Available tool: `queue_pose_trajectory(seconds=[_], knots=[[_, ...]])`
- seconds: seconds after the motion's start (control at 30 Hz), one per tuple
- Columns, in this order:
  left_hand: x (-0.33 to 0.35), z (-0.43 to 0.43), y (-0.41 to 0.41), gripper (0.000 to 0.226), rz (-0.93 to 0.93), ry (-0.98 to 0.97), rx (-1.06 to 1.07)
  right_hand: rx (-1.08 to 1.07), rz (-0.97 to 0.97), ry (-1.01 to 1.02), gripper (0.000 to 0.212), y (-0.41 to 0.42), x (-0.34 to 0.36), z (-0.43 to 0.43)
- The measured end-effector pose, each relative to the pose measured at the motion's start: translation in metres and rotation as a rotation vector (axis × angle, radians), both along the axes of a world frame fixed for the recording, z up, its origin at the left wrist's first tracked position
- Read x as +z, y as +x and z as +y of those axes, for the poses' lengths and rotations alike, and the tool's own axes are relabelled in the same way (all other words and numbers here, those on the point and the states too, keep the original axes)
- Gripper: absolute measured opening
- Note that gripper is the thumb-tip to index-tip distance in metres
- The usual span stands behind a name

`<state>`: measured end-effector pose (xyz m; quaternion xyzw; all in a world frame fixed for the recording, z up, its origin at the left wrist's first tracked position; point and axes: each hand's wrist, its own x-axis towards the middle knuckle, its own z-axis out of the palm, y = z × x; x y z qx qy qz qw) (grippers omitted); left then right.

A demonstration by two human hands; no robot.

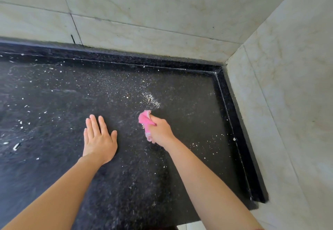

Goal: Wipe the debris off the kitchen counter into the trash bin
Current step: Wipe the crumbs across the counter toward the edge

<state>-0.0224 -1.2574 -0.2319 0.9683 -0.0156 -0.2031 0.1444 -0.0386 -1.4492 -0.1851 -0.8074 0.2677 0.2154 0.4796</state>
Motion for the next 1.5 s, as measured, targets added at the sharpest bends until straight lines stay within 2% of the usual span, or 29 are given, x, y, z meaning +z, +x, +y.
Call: queue_pose_trajectory(seconds=[0.07, 0.17, 0.27, 0.37, 0.4, 0.53, 0.67, 0.73, 0.83, 0.93, 1.07, 1.2, 1.3, 1.43, 1.5], knots=[[0.004, 0.0, 0.0, 0.069, 0.02, 0.024, -0.018, 0.026, -0.036, 0.054, 0.043, -0.006, 0.011, -0.004], [0.007, 0.0, 0.001, 0.069, 0.055, 0.035, -0.032, -0.131, -0.125, -0.141, 0.036, -0.012, 0.034, -0.044], [0.006, -0.001, 0.001, 0.069, 0.062, 0.047, -0.039, -0.229, 0.021, -0.414, 0.046, -0.026, 0.037, -0.104], [0.007, -0.001, 0.001, 0.069, 0.078, 0.061, -0.042, -0.137, 0.119, -0.521, 0.038, -0.049, 0.022, -0.116], [0.008, -0.001, 0.002, 0.068, 0.086, 0.071, -0.045, -0.104, 0.108, -0.531, 0.043, -0.056, 0.018, -0.105], [0.013, -0.004, 0.003, 0.068, 0.118, 0.098, -0.044, -0.041, 0.007, -0.412, 0.055, -0.069, 0.007, -0.038], [0.017, -0.005, -0.007, 0.068, 0.108, 0.064, -0.025, 0.076, -0.04, -0.122, 0.053, -0.07, 0.012, 0.0], [0.019, -0.009, -0.025, 0.068, 0.066, -0.004, 0.01, 0.062, -0.101, -0.074, 0.048, -0.066, 0.021, -0.005], [0.019, -0.019, -0.059, 0.071, -0.009, -0.033, 0.044, -0.01, -0.21, -0.207, 0.047, -0.06, 0.029, -0.041], [0.014, -0.026, -0.076, 0.075, 0.035, 0.015, 0.069, 0.035, -0.198, -0.405, 0.047, -0.05, 0.029, -0.094], [0.012, -0.03, -0.073, 0.076, 0.092, 0.091, 0.078, 0.088, -0.2, -0.823, 0.045, -0.032, 0.025, -0.166], [0.014, -0.035, -0.067, 0.075, 0.178, 0.162, 0.087, 0.285, -0.056, -1.162, 0.042, -0.031, 0.02, -0.215], [0.014, -0.035, -0.065, 0.076, 0.21, 0.182, 0.084, 0.357, 0.044, -1.161, 0.038, -0.054, 0.008, -0.228], [0.017, -0.036, -0.065, 0.076, 0.237, 0.171, 0.083, 0.263, 0.023, -1.052, 0.037, -0.091, 0.005, -0.222], [0.02, -0.037, -0.064, 0.076, 0.252, 0.174, 0.079, 0.207, 0.059, -0.978, 0.023, -0.104, 0.012, -0.213]])
